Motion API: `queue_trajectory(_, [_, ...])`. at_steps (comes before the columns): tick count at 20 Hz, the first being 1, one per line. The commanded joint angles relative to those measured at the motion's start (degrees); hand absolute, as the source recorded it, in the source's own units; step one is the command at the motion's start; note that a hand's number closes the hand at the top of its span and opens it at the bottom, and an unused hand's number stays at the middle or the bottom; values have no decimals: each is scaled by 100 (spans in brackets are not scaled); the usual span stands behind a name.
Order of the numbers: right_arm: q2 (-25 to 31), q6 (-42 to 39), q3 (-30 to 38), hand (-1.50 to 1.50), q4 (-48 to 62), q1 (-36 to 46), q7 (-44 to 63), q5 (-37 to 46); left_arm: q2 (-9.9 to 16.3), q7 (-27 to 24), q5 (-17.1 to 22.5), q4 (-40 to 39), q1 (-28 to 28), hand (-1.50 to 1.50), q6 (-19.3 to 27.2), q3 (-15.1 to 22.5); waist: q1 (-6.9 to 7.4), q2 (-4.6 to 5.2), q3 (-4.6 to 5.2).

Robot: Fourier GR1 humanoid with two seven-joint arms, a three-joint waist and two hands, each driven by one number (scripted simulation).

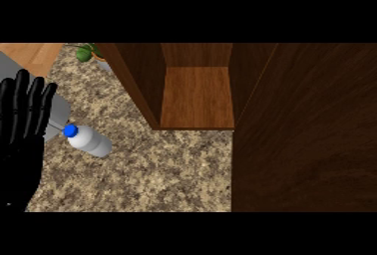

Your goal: Pick up the bottled water, place it into the cabinet and close the cabinet

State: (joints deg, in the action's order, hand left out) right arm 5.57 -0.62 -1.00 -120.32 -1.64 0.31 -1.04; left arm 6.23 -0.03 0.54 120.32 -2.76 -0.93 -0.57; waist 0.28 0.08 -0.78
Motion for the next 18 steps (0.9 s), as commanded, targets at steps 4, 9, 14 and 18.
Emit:
queue_trajectory(4, [-195,44,-274,-150,-816,-1047,12,293,-176,-187,-208,-111,250,-150,79,43,-60,-18,78])
queue_trajectory(9, [-142,-514,-528,-150,-1024,-1260,781,-882,-531,1415,1077,165,480,-150,49,146,-36,-46,76])
queue_trajectory(14, [78,-553,-341,-150,-2152,-1774,1476,-1381,-568,2014,911,1020,709,-150,408,371,-42,-26,77])
queue_trajectory(18, [20,-658,-367,-150,-2279,-2045,1355,-1301,-618,2611,535,1629,720,-150,944,871,-45,-23,76])
